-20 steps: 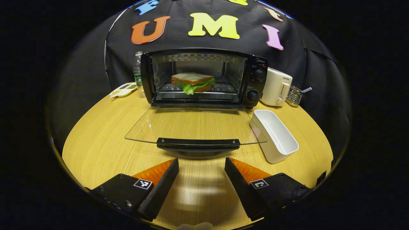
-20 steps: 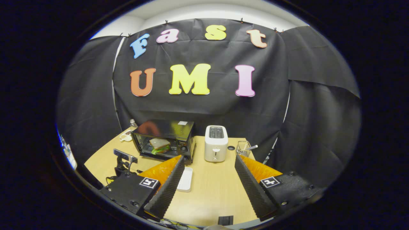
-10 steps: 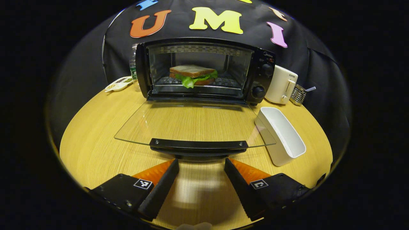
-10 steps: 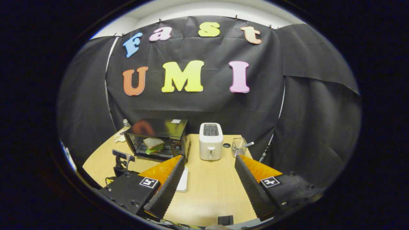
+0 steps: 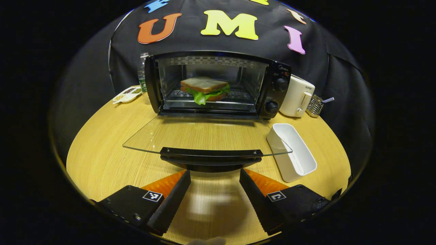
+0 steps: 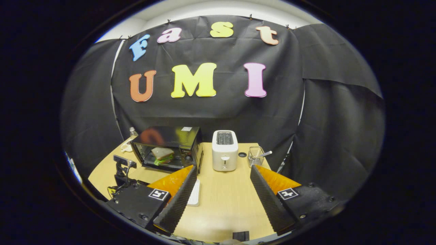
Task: Open the electric oven with the left hand, put the food in, and close the electric oven.
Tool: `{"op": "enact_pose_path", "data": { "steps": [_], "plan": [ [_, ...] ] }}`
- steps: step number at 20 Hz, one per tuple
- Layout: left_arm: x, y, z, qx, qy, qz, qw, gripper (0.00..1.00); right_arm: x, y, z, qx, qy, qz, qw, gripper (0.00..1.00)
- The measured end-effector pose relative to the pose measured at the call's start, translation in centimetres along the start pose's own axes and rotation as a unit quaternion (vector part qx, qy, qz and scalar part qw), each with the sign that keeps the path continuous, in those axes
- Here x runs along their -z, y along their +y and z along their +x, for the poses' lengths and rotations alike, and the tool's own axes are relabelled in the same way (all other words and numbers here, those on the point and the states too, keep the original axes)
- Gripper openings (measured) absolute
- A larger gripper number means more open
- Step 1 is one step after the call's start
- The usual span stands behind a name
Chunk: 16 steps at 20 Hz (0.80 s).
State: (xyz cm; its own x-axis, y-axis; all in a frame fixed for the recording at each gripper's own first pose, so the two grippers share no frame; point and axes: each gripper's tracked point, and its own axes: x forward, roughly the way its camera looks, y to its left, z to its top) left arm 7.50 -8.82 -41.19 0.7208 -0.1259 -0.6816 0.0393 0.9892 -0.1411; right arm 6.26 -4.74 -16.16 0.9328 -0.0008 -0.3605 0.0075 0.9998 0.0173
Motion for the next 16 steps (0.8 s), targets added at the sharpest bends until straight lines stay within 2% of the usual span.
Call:
{"op": "enact_pose_path", "data": {
  "steps": [6,12,13,14,16],
  "plan": [
    [-4.6,-0.1,-1.6,-0.009,-0.034,0.008,0.999,0.96,0.0,0.6,1.1,-0.02,-0.001,0.014,1.0,1.0],
    [-9.6,-0.2,-1.0,-0.017,-0.06,0.017,0.998,0.96,0.1,-0.6,0.9,-0.017,-0.005,0.031,0.999,1.0],
    [-10.6,-0.2,-0.7,-0.019,-0.07,0.024,0.997,0.96,0.0,-1.0,0.8,-0.013,-0.009,0.031,0.999,0.91],
    [-11.7,-0.2,-0.4,-0.021,-0.077,0.031,0.996,0.96,0.0,-1.6,0.7,-0.008,-0.011,0.031,0.999,1.0],
    [-13.0,-0.4,0.0,-0.019,-0.087,0.033,0.995,0.96,0.1,-2.5,0.4,-0.001,-0.012,0.036,0.999,1.0]
  ]
}}
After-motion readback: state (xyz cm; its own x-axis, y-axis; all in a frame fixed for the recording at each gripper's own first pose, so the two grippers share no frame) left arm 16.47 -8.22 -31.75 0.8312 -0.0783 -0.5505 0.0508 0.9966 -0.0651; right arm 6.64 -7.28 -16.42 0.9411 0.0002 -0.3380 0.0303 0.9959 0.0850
